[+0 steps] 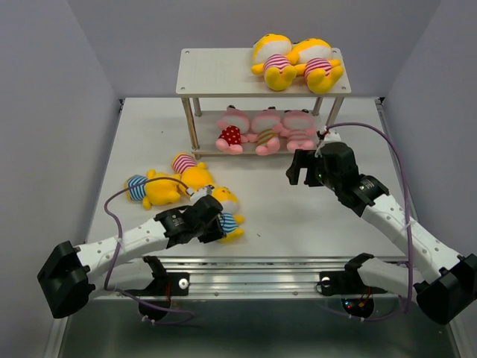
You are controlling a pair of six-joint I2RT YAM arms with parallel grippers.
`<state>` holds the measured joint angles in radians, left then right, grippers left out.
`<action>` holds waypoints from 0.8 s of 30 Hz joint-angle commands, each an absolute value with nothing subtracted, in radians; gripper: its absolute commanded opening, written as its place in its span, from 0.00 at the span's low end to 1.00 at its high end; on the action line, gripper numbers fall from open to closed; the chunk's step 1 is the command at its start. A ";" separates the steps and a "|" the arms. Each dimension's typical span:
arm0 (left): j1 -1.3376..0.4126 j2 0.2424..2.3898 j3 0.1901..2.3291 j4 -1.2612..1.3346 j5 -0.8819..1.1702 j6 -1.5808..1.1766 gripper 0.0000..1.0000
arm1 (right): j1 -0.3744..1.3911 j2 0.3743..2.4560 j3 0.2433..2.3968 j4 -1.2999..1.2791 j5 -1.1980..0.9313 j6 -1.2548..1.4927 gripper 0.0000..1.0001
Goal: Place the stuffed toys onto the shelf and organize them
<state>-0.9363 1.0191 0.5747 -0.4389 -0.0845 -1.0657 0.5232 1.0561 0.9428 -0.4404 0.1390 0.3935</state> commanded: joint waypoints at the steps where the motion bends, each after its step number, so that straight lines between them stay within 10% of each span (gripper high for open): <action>1: -0.943 0.986 0.621 -0.448 -0.120 -1.065 0.15 | 0.517 1.048 0.916 -0.402 0.146 0.402 1.00; 3: -0.943 0.971 0.633 -0.469 -0.136 -1.043 0.00 | 0.517 1.043 0.899 -0.400 0.137 0.402 1.00; 24: -0.945 0.955 1.306 -0.483 -0.316 -0.582 0.00 | 0.517 0.931 0.755 -0.402 0.204 0.419 1.00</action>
